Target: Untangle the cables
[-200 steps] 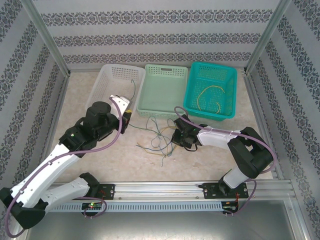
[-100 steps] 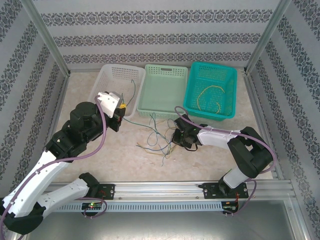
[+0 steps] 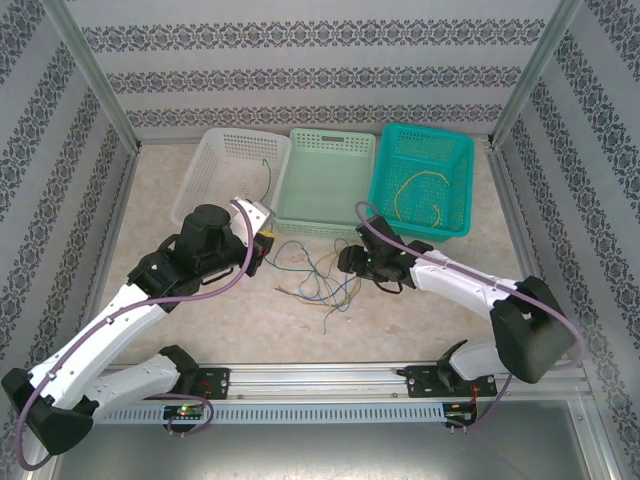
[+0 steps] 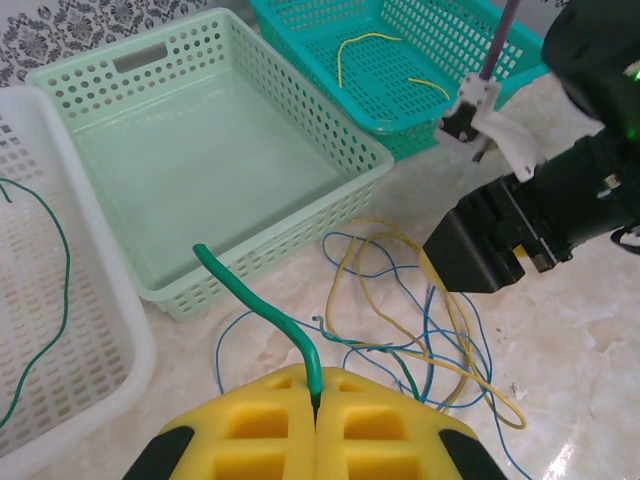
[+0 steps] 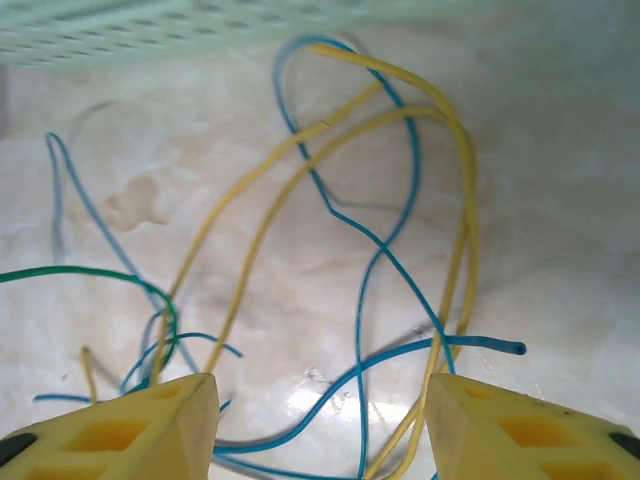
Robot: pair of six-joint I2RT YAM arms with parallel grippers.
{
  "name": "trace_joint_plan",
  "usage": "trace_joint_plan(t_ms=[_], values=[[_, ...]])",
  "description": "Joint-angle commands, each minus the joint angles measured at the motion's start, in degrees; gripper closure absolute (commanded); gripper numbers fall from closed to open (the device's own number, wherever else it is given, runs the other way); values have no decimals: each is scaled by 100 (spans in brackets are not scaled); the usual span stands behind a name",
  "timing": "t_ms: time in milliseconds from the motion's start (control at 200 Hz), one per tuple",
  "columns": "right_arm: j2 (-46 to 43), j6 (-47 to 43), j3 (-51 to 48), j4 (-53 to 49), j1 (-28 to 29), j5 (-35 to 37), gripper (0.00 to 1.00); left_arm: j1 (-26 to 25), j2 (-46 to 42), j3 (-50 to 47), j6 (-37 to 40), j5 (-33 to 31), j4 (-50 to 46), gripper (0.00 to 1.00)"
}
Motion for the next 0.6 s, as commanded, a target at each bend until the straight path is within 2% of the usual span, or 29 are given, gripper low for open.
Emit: trace_joint_plan(t_ms=[0,150,335,490,595], values=[[-248,-1182,249,-626,-9,-157,41,59,6,70,165,136,-35,100],[-412,-1733,219,-448,-4,-812,39,59,39,124,201,174,-10,100],[156,-1857,286,-191,176,-1516,33,59,39,97,164,226,111,100],[752,-2153,641,-290,551,-1461,28,54,18,187,216,171,35,100],[1021,-2207,783,-355,598,-1422,29,64,1,223,235,140,-27,100]])
